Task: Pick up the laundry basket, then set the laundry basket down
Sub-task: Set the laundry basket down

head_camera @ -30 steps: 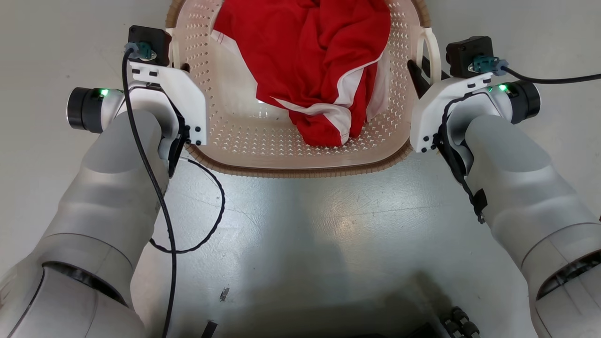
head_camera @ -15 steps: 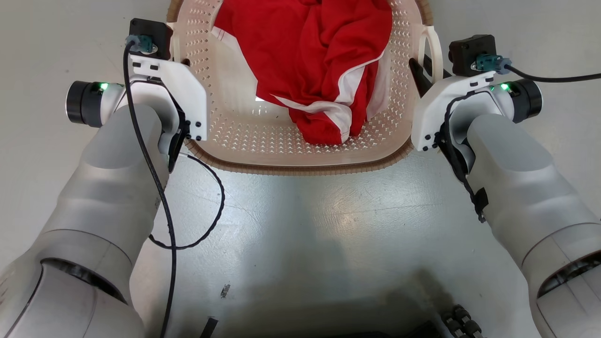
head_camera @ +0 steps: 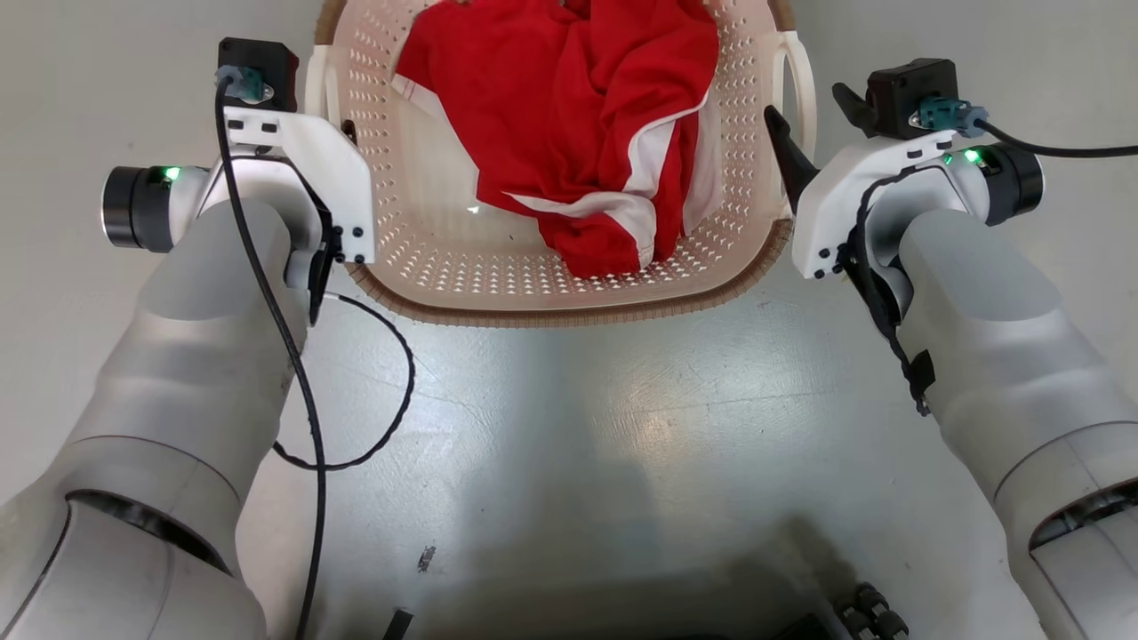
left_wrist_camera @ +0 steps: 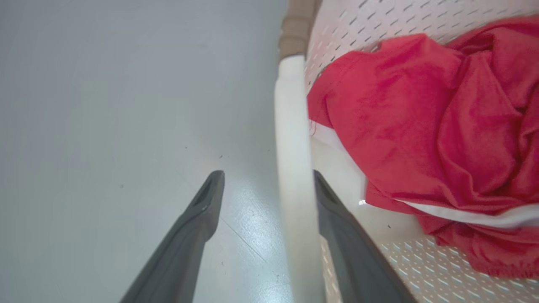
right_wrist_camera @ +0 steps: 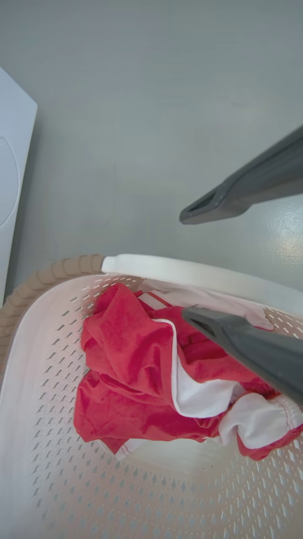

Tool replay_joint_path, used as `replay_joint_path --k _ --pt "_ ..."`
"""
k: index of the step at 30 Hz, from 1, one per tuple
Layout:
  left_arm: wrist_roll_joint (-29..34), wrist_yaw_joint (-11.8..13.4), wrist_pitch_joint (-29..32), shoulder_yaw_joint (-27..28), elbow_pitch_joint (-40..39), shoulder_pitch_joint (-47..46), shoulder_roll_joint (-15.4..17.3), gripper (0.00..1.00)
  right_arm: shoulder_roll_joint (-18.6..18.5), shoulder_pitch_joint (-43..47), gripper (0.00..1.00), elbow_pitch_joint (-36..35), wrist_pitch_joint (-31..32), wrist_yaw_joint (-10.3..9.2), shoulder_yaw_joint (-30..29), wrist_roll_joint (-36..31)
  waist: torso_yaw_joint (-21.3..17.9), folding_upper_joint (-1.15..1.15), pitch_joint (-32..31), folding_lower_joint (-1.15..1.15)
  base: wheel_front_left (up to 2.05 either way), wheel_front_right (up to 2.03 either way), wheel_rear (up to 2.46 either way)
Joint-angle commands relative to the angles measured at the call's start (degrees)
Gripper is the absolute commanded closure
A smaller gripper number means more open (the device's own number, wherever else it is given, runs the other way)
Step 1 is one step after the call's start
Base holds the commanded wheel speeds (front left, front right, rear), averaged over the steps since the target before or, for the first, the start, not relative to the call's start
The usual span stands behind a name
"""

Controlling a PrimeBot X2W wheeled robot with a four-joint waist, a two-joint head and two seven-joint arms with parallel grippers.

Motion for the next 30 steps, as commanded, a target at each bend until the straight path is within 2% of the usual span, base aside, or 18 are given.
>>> replay_joint_path --k 1,12,22,30 --pt "-0.31 0.54 -0.34 0.66 -0.30 0.67 1.28 0.00 0.77 2.74 0.00 -0.55 -0.62 0.34 -0.46 -1.04 0.15 0.00 -0.46 0.00 0.00 0.00 0.00" --pt "-2.28 0.11 -1.64 1.56 -0.30 3.47 -0.19 0.00 0.77 5.04 0.00 -0.55 -2.96 0.34 -5.85 -5.89 0.70 0.00 -6.03 0.00 0.00 0.00 0.00" --pt "-4.50 -2.64 -10.74 3.35 -0.30 7.41 -1.21 0.00 0.77 7.05 0.00 -1.25 -5.47 0.34 -11.20 -10.56 1.38 0.00 -15.34 0.00 0.00 0.00 0.00" --pt "-4.90 -5.15 -14.03 4.13 -0.83 11.00 -0.52 0.00 0.10 13.58 0.00 -11.62 -5.55 0.34 -19.56 -18.87 2.21 0.00 -23.09 0.00 0.00 0.00 0.00"
